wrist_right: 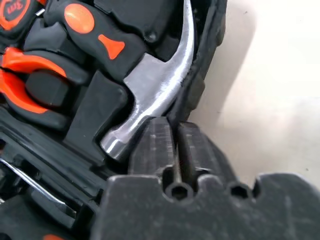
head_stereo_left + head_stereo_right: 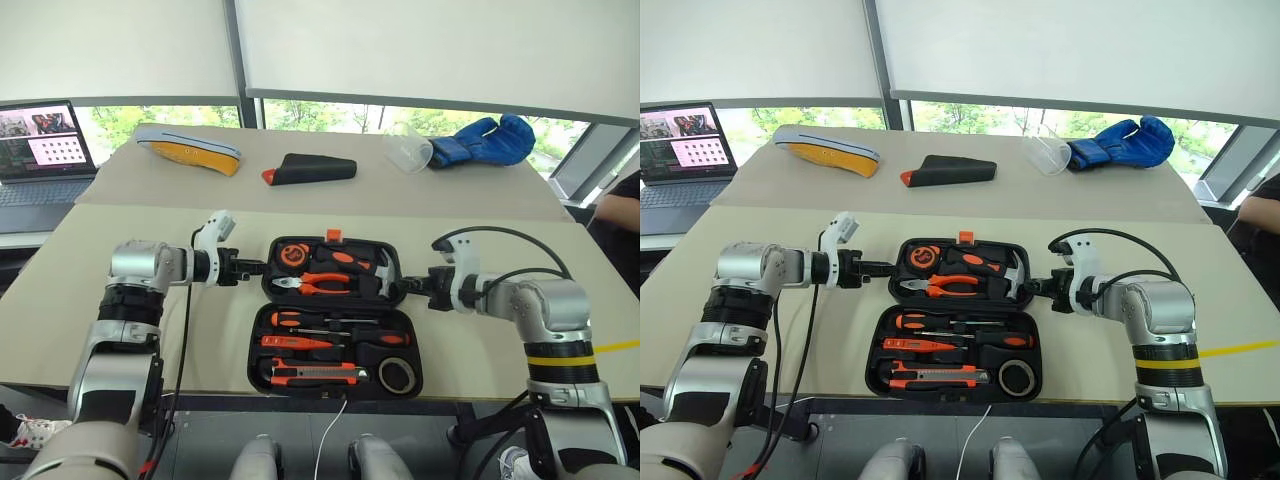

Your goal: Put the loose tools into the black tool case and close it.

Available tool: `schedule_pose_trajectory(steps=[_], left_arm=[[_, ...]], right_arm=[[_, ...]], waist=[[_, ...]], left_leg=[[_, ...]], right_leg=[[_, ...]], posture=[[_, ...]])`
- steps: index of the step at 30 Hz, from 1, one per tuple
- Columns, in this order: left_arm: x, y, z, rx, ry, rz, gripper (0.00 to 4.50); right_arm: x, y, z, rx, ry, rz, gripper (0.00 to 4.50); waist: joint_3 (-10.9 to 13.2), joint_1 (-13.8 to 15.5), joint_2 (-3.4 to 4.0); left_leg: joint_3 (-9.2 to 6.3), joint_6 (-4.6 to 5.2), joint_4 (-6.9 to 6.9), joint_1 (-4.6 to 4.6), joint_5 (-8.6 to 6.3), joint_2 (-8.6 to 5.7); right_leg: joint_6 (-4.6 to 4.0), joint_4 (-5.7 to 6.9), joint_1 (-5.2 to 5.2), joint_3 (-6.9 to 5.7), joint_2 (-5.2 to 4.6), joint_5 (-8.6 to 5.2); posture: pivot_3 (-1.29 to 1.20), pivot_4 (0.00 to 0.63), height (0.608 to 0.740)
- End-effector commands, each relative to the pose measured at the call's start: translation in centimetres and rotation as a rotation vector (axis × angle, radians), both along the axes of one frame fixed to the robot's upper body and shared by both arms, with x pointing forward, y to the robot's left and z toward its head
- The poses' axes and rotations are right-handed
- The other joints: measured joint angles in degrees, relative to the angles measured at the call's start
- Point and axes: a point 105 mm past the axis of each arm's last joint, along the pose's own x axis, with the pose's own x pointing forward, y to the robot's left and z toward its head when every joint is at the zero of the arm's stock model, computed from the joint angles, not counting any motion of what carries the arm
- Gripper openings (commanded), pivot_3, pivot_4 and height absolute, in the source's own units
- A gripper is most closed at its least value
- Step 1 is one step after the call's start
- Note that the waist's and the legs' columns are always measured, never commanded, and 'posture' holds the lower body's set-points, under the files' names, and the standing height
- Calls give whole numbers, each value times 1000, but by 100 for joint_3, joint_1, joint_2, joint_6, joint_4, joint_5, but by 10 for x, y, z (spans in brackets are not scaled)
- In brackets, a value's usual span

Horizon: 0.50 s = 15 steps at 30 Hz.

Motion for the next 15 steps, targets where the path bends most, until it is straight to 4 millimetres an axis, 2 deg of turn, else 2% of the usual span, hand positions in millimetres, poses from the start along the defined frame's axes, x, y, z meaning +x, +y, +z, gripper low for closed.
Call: schedule_pose_trajectory(steps=[1,6,11,13,15], left_arm=[[-3,-9,-1,-12,-15,-43,0],[8,-18,23,-57,-180,-53,0],[39,-16,61,41,-564,49,0],[42,-21,74,64,-697,36,0],[41,-26,76,110,-798,-4,0]], right_arm=[[9,1,23,32,-86,-23,55],[24,0,51,-10,-277,-70,55],[45,-11,93,-32,-518,-192,55],[48,-15,97,-151,-629,-186,55],[48,-18,89,-280,-707,-167,55]], waist=[[0,-2,0],[0,19,0],[11,54,6],[11,59,6],[11,61,6]], left_leg=[[0,0,0,-1,0,1],[0,0,0,-8,0,-1],[0,-3,5,-49,9,-3],[0,-3,6,-77,9,-3],[0,-5,5,-118,11,-8]], right_leg=[[-1,0,-1,0,1,1],[-11,0,-7,1,-1,7],[-4,-4,-41,2,-3,22],[-5,-6,-66,2,-2,24],[-2,-7,-104,3,-4,33]], posture=[[0,150,734],[0,150,734],[0,150,734],[0,150,734],[0,150,734]])
